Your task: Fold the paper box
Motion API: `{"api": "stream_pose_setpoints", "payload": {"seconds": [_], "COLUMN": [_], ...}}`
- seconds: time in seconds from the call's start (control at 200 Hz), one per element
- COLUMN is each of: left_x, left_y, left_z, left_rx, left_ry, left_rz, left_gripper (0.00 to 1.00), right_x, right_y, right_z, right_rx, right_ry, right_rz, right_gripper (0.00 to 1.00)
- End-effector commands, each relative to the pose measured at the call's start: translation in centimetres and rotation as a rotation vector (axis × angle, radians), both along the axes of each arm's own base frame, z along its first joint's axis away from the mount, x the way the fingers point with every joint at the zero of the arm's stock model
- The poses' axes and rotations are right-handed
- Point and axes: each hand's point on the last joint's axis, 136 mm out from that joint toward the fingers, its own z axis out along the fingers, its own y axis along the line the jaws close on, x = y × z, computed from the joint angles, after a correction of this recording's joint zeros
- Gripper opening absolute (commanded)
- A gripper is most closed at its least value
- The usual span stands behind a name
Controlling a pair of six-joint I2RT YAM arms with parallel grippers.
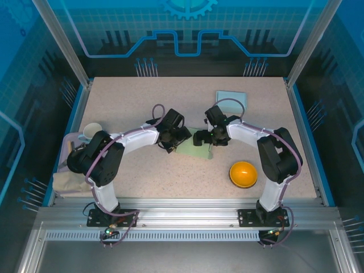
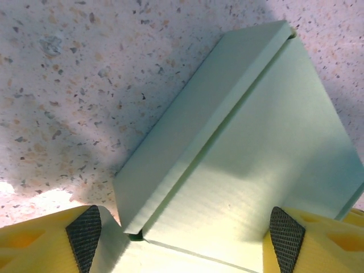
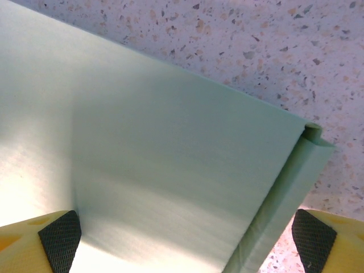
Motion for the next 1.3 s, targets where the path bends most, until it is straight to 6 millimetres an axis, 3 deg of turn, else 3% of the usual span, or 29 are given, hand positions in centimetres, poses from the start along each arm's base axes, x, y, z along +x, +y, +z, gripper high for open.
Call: {"api": "stream_pose_setpoints", "payload": {"seconds": [0.0, 0.85, 1.296], "left_x": [-0.5, -1.0, -1.6], "left_y": [-0.7, -0.7, 0.3], "left_z": [0.2, -1.9, -3.2], "left_rx": [-0.017, -0.012, 0.032], "left_ry": [0.032, 0.074, 0.089], "left_rz": [-0.006, 0.029, 0.05], "left_gripper": [0.8, 0.75, 0.74], "right_x": [-0.9, -1.0, -1.4], "right_y": [-2.0, -2.3, -2.4], "right_z": [-1.1, -1.3, 1.7], "right_rx": [-0.061, -0.07, -0.035], "right_ry": [0.038, 0.046, 0.001], "right_rz": [-0.017, -0.016, -0.035], "right_gripper": [0.98, 0.98, 0.98]}}
